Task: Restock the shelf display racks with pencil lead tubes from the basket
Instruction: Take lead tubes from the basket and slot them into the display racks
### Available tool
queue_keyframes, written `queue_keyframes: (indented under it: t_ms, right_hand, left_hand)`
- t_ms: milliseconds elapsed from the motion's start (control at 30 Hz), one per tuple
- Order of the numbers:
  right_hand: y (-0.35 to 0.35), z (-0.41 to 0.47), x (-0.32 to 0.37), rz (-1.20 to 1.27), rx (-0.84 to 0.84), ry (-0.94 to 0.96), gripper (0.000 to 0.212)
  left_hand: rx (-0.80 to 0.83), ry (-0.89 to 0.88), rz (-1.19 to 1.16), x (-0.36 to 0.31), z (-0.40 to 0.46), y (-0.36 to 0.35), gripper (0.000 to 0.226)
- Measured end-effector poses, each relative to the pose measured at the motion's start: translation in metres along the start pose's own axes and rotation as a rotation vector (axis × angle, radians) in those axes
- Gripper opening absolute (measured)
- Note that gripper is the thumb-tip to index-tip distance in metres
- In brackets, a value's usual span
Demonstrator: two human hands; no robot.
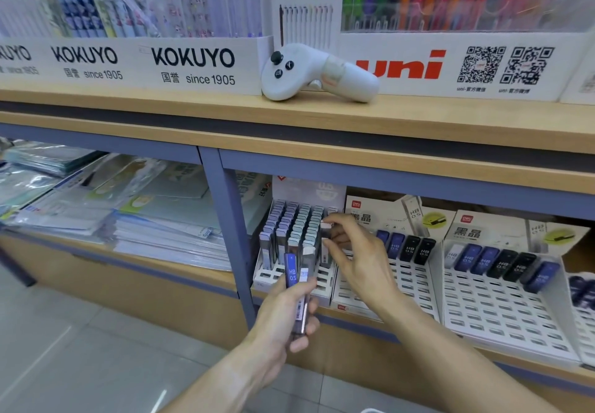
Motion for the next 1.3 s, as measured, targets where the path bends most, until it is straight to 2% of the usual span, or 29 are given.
queue_keyframes:
  t_ms: [133,300,433,533,600,667,800,900,1100,1200,1300]
  right_hand:
    - [-0.006,-0.004,-0.004,-0.012,0.039,0.012,0.035]
    - [-0.002,-0.004,-0.013,-0.255,-0.088,0.029,0.027]
    - [0.002,-0.001,-0.005,-0.272,-0.074,0.008,0.026]
    - [0.010,-0.010,0.014,-0.008,-0.068,-0.129,0.025]
    - [0.009,-0.017,0.025,0.236,0.036,-0.248,0.027]
    - [0.006,-0.020,0.027,0.380,0.086,-0.302,0.030]
    - [0.016,-0.014,0.019,0.496,-0.085,-0.333,0.029]
    - [0.026,-0.012,0.016,0.435,-0.186,-0.270,0.028]
    - [0.020,-0.015,0.010,0.165,-0.182,-0.128,0.023]
    - [0.014,-0.016,0.008,0.104,-0.160,-0.097,0.024]
    - [0.010,-0.016,0.011,0.074,-0.150,-0.037,0.022]
  left_hand:
    - [-0.006,-0.003,-0.048,-0.001,0.003,0.000,0.030]
    - [0.001,-0.037,-0.055,0.001,0.005,0.002,0.030]
    - [-0.036,-0.048,0.022,0.002,0.007,0.003,0.032]
    - [-0.044,-0.042,0.034,0.001,0.007,0.002,0.037]
    - [-0.038,-0.043,0.040,-0.001,0.006,-0.001,0.031]
    - [-0.033,-0.036,0.031,-0.001,0.004,-0.004,0.025]
    - [-0.113,-0.033,-0.046,-0.001,0.007,-0.002,0.023]
    - [-0.163,-0.050,-0.074,-0.003,0.010,0.005,0.030]
    - [-0.257,-0.055,0.049,-0.006,0.006,0.004,0.039]
    - [-0.267,-0.066,0.050,-0.009,0.002,0.000,0.035]
    - [-0.259,-0.098,0.012,-0.009,0.005,-0.001,0.022]
Point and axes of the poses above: each hand's wrist, its own z-axis towards the middle knuckle, its own y-axis out of the back of the hand, x = y × z, the point moved 2 cm from there along z, towards the middle knuckle, and after that the axes turned 7 degrees about x, right-handed, at the moved point
